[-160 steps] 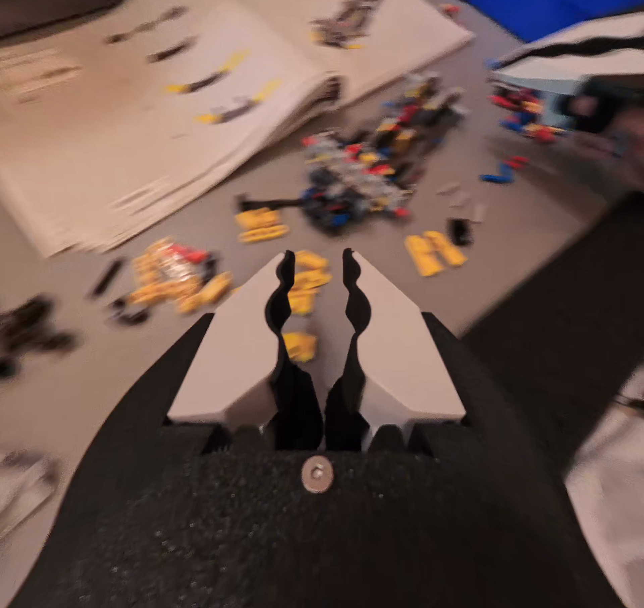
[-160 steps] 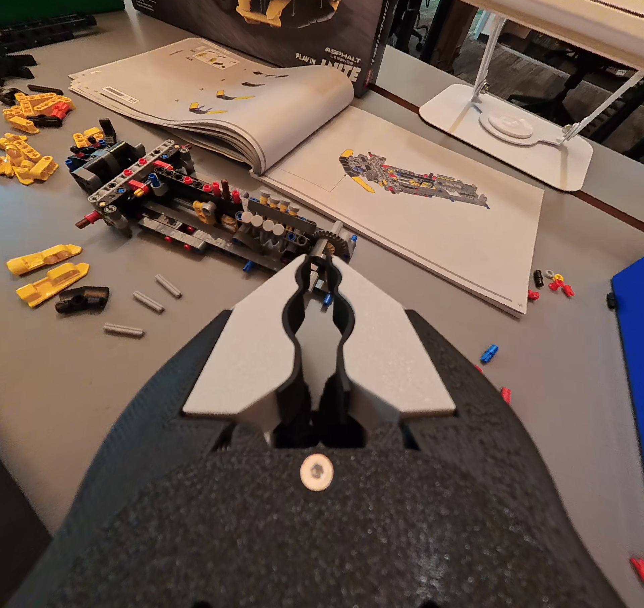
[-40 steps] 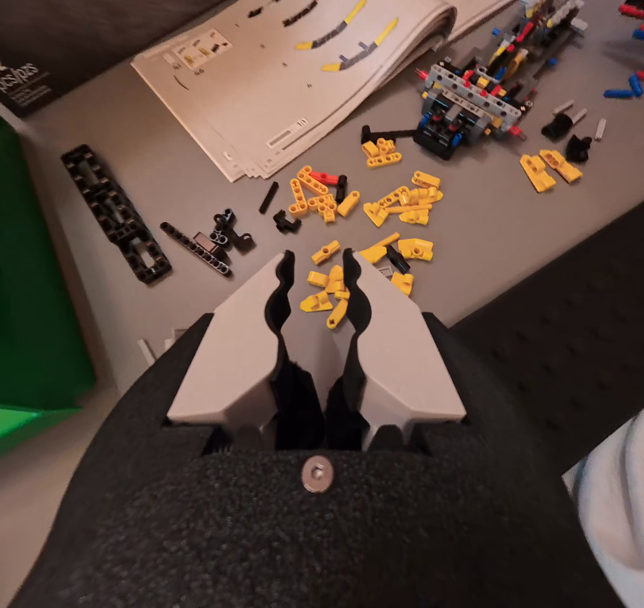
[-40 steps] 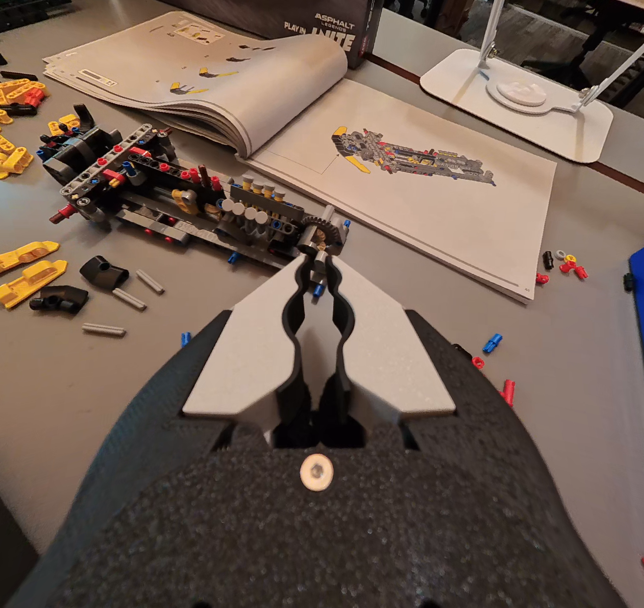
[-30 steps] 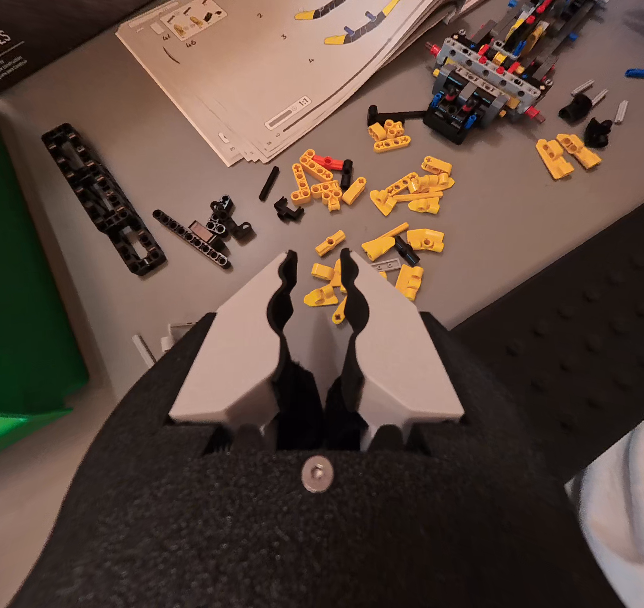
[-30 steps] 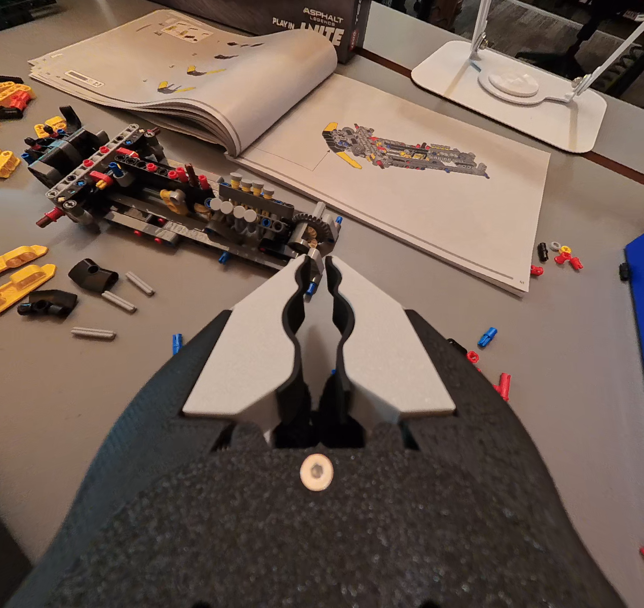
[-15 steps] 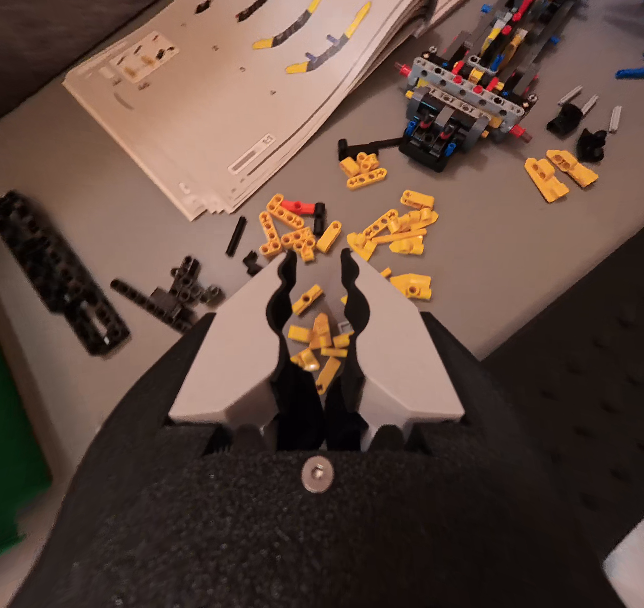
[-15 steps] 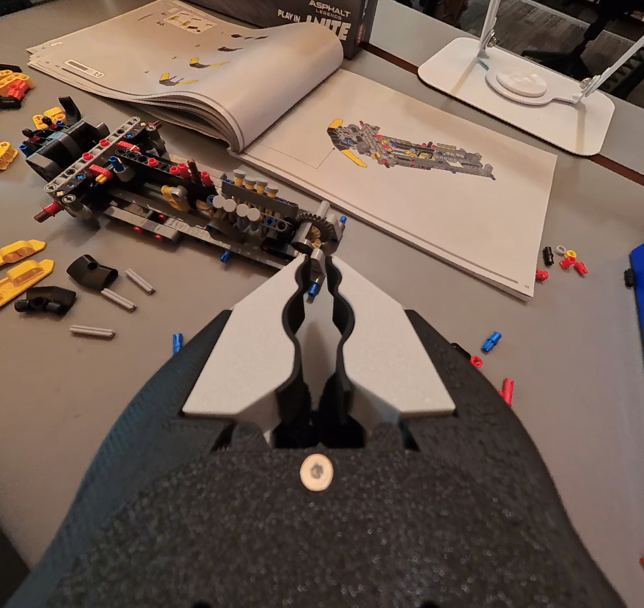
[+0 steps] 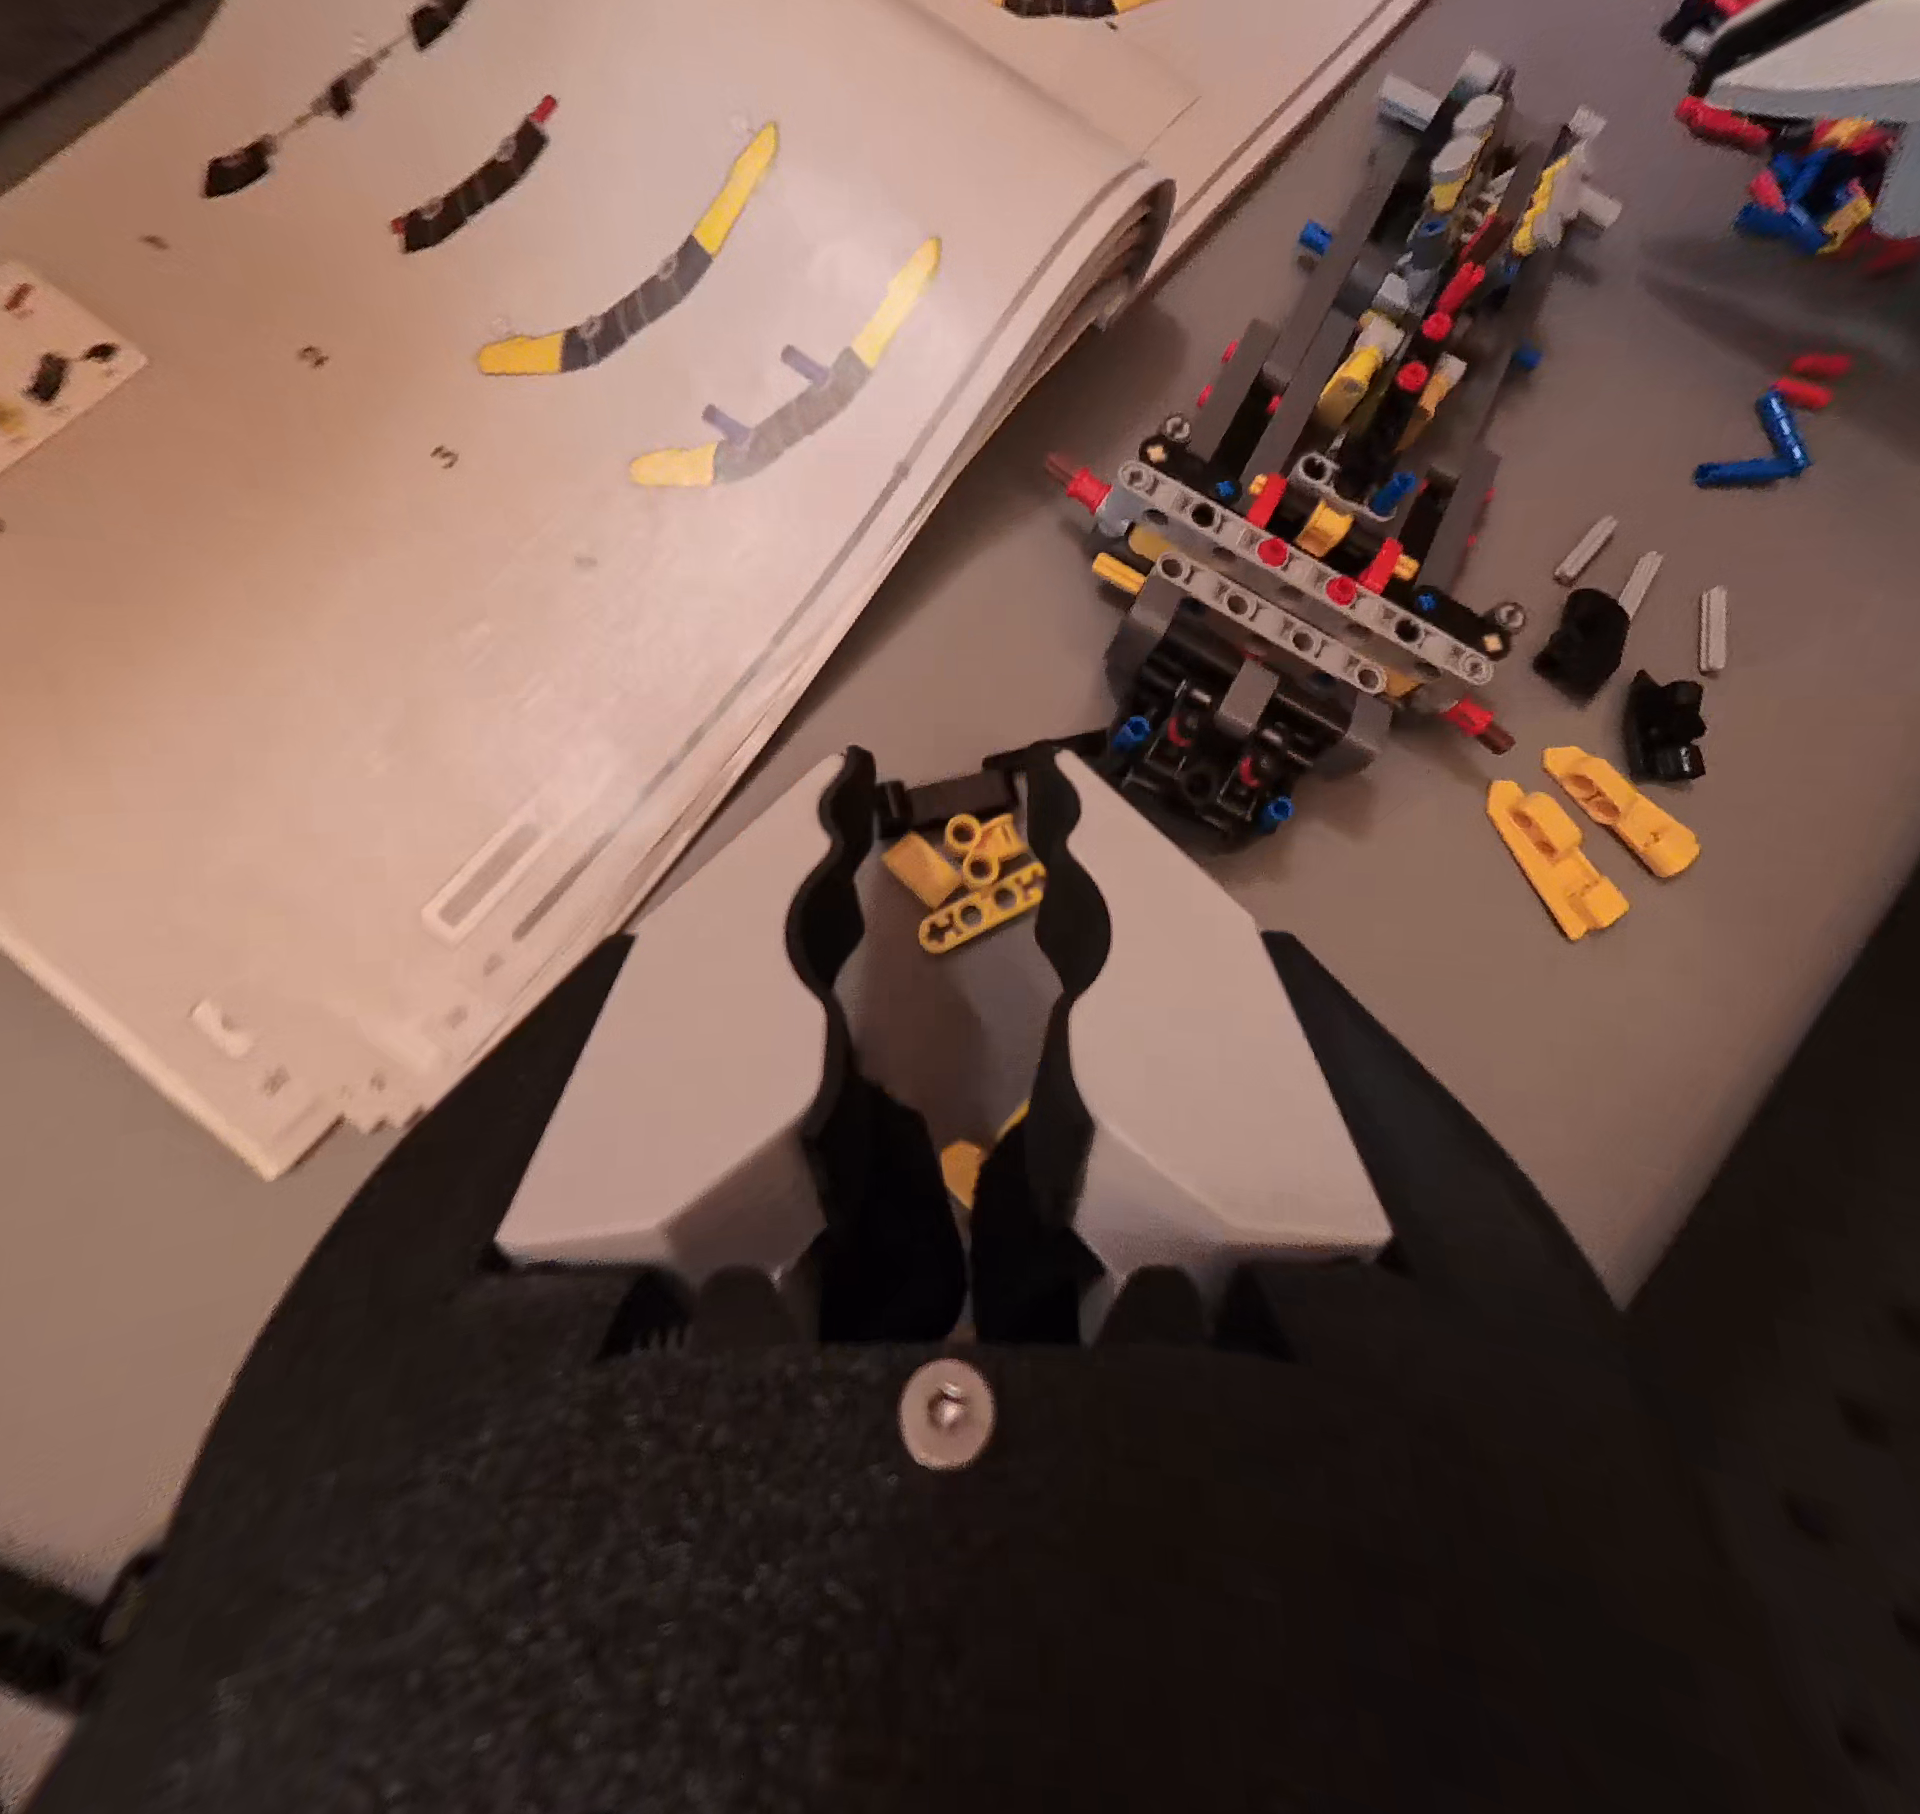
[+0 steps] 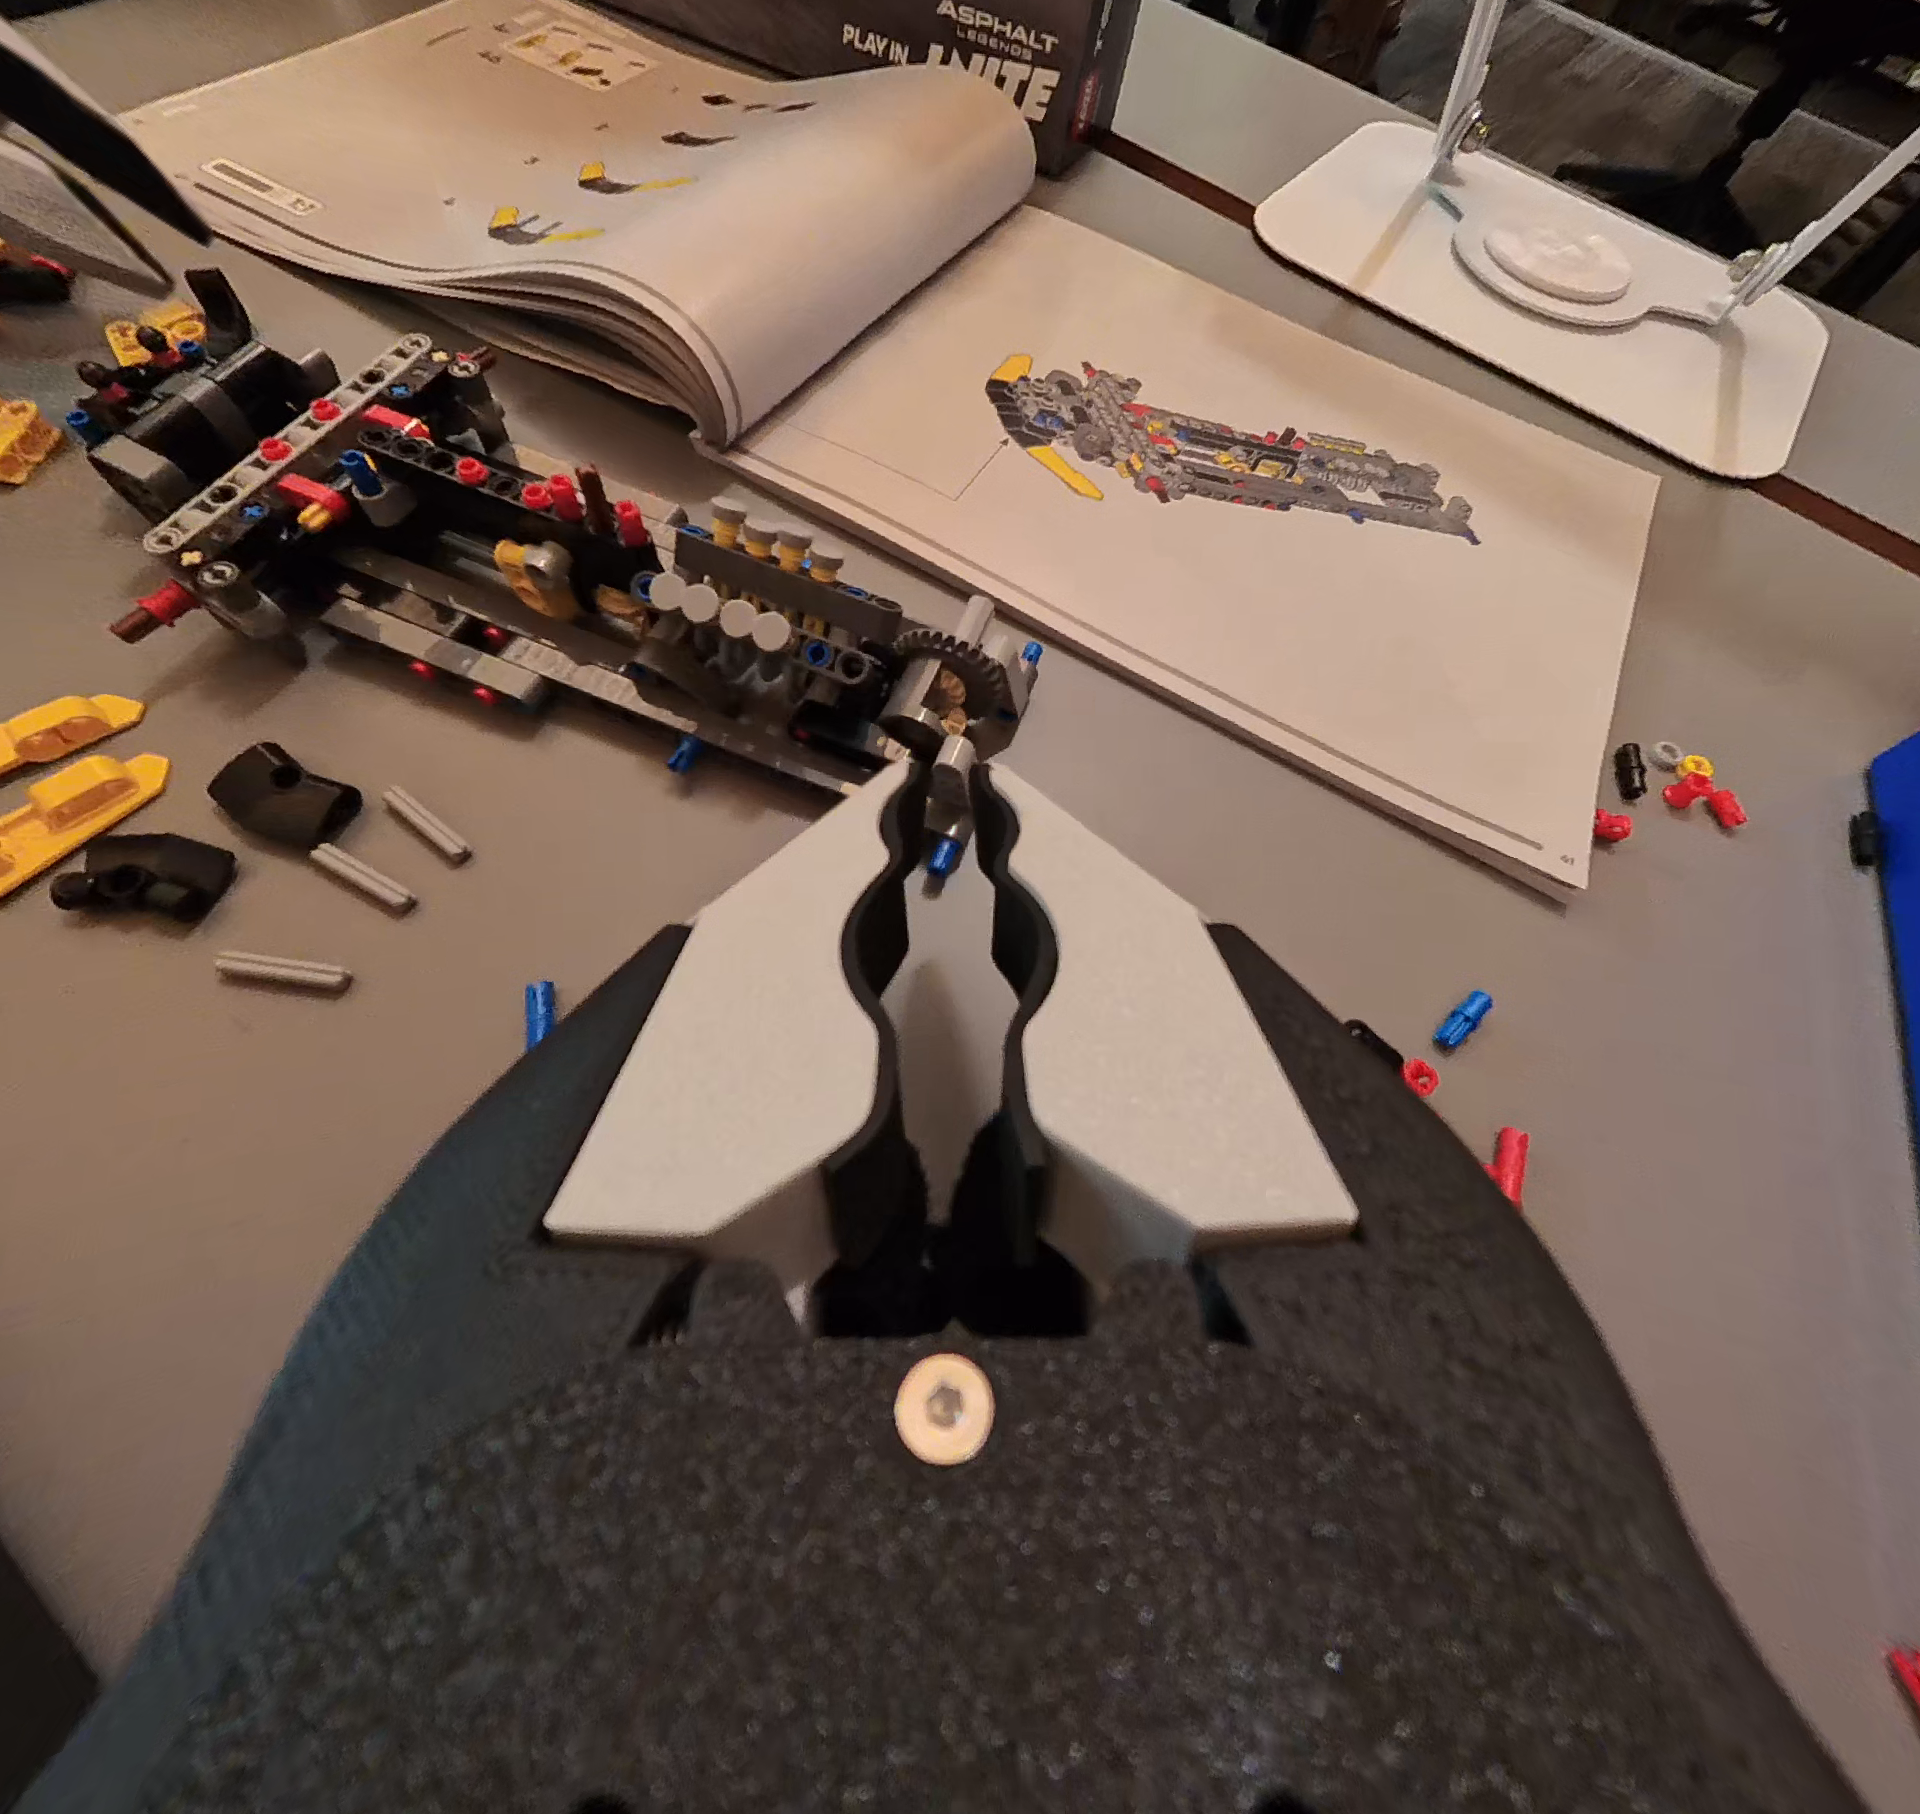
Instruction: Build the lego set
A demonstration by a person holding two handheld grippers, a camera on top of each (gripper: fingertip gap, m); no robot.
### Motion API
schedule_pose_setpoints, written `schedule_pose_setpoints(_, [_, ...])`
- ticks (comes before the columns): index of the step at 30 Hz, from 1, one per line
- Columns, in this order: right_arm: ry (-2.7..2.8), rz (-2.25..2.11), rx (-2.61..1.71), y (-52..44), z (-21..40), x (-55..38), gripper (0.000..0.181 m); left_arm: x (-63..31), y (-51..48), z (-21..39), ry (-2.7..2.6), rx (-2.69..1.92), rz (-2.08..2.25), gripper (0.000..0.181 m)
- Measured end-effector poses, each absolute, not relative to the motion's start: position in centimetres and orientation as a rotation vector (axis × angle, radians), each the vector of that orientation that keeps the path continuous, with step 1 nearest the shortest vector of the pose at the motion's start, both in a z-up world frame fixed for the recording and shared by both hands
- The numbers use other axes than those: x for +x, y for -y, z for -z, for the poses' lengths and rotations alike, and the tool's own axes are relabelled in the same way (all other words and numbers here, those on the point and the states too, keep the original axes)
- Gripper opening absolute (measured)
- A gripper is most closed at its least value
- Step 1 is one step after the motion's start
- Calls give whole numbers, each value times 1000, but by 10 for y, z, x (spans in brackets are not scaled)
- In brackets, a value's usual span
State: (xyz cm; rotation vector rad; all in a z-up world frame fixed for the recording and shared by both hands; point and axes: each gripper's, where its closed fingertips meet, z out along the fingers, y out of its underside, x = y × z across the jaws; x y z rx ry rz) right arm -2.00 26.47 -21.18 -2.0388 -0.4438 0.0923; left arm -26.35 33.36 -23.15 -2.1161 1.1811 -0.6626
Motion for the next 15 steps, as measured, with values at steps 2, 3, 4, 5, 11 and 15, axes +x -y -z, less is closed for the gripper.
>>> schedule_pose_setpoints(2, [439, -83, -2036, -265, 211, -18, 7, -256, -333, 235, -1254, -2115, 663, 26])
schedule_pose_setpoints(3, [433, -85, -2034, -265, 210, -17, 7, -253, -332, 236, -1309, -2088, 647, 23])
schedule_pose_setpoints(4, [427, -91, -2032, -265, 209, -16, 7, -252, -330, 236, -1373, -2047, 616, 20])
schedule_pose_setpoints(5, [421, -100, -2031, -265, 208, -16, 7, -250, -328, 236, -1446, -1999, 581, 19])
schedule_pose_setpoints(11, [432, -127, -2038, -265, 210, -20, 8, -245, -318, 239, -1768, -1830, 572, 17])
schedule_pose_setpoints(15, [444, -121, -2050, -264, 213, -20, 8, -241, -316, 239, -1861, -1820, 636, 15])
